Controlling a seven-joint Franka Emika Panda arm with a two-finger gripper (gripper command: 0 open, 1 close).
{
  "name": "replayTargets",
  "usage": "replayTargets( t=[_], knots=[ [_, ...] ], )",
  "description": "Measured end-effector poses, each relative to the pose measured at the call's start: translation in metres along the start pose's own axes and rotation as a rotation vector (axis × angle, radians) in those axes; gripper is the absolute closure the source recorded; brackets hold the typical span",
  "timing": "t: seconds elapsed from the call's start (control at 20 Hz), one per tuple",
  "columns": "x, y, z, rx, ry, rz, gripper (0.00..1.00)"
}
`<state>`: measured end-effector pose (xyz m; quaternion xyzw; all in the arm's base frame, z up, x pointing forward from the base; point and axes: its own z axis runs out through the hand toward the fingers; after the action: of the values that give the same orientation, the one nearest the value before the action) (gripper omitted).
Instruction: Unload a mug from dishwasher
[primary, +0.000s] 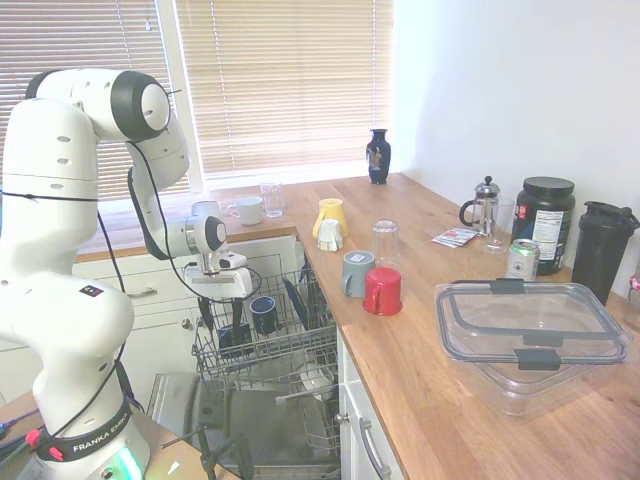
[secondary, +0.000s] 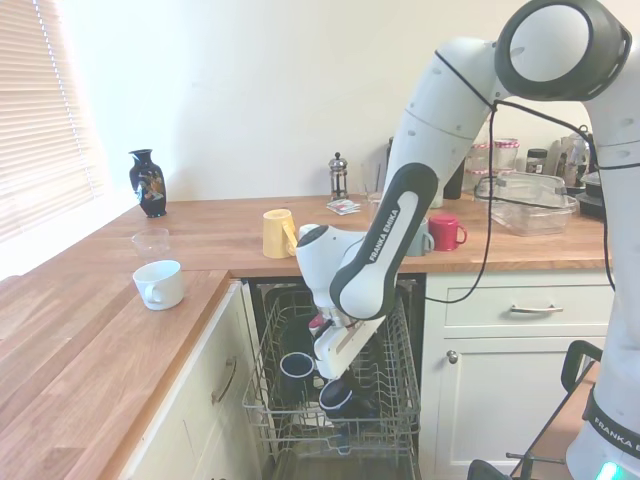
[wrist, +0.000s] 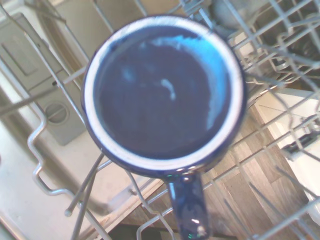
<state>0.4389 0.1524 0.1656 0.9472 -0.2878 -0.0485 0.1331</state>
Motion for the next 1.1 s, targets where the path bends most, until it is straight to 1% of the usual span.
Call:
replayTargets(
  t=[0.3,0.6,1.1],
  knots=[
    [-0.013,-0.009,0.02,-0.031,0.007,-0.054,0.0],
    [-0.004,-0.014,0.035,-0.068,0.021,-0.085,0.0],
    [0.0,-0.038,0.067,-0.101,-0.006,-0.141,0.0]
  ],
)
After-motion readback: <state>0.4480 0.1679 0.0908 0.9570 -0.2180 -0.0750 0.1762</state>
